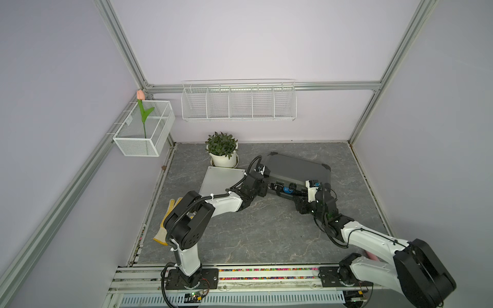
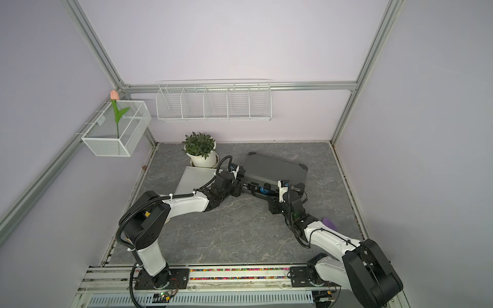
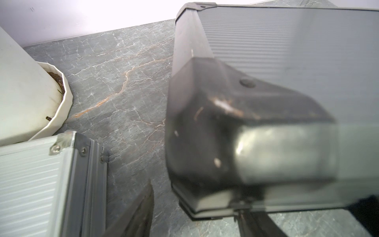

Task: Close the poker set cases
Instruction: Close the lid of the poker set case.

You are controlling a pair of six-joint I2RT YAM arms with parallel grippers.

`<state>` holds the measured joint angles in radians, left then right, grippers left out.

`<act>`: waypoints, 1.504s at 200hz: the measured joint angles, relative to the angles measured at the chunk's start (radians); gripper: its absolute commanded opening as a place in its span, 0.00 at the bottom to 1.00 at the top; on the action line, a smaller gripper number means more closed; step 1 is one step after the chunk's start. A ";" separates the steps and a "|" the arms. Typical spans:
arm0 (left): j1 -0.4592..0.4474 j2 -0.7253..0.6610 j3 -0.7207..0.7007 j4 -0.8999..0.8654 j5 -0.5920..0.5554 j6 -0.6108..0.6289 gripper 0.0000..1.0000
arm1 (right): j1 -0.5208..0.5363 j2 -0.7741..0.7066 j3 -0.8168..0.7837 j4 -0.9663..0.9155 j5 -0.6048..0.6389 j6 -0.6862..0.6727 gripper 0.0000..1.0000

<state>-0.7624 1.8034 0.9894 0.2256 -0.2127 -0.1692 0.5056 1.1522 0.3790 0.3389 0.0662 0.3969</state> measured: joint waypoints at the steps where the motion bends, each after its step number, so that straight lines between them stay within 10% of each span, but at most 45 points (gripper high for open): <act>1: 0.000 -0.001 0.000 0.000 0.000 0.000 0.63 | 0.000 -0.001 0.000 0.000 0.000 0.000 0.57; 127: -0.008 -0.042 -0.032 -0.074 -0.001 0.009 0.63 | 0.014 0.047 -0.047 -0.015 -0.014 0.008 0.58; 193: -0.008 -0.079 -0.047 -0.068 -0.016 0.009 0.63 | 0.033 0.072 -0.047 -0.064 0.018 0.007 0.75; 301: -0.012 -0.107 0.111 -0.209 -0.007 0.029 0.65 | 0.094 -0.170 0.102 -0.450 0.149 -0.051 0.84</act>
<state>-0.7742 1.6966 1.1004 0.0162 -0.2195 -0.1406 0.5999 0.9821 0.4808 -0.1112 0.2150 0.3458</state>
